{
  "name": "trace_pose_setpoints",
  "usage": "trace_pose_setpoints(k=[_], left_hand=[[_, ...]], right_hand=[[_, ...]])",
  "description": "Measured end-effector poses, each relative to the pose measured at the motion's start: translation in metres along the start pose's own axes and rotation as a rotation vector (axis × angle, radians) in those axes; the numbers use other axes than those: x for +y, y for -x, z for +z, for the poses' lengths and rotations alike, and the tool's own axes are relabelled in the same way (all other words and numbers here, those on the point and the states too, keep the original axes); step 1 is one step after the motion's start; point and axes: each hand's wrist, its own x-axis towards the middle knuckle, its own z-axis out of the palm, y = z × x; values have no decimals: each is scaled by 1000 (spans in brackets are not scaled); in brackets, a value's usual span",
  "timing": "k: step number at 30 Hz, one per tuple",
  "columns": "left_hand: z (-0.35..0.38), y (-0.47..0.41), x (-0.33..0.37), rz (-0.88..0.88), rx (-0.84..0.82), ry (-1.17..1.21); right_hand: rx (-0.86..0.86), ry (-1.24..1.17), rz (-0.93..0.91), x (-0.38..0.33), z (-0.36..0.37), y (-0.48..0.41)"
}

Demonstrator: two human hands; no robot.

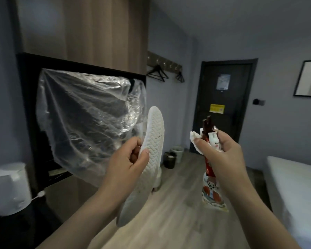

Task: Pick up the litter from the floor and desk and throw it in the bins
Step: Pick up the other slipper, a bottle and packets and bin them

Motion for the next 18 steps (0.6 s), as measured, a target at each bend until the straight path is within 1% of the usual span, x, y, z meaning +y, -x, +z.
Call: trace_pose_setpoints(k=[3, 10, 18], left_hand=[[29, -35, -26, 35, -24, 52], [79, -120, -94, 96, -100, 169], [158, -192, -161, 69, -184, 292]], right_hand=[[64, 26, -13, 19, 1, -33], [140, 84, -17, 66, 21, -108], [239, 171, 30, 142, 14, -182]])
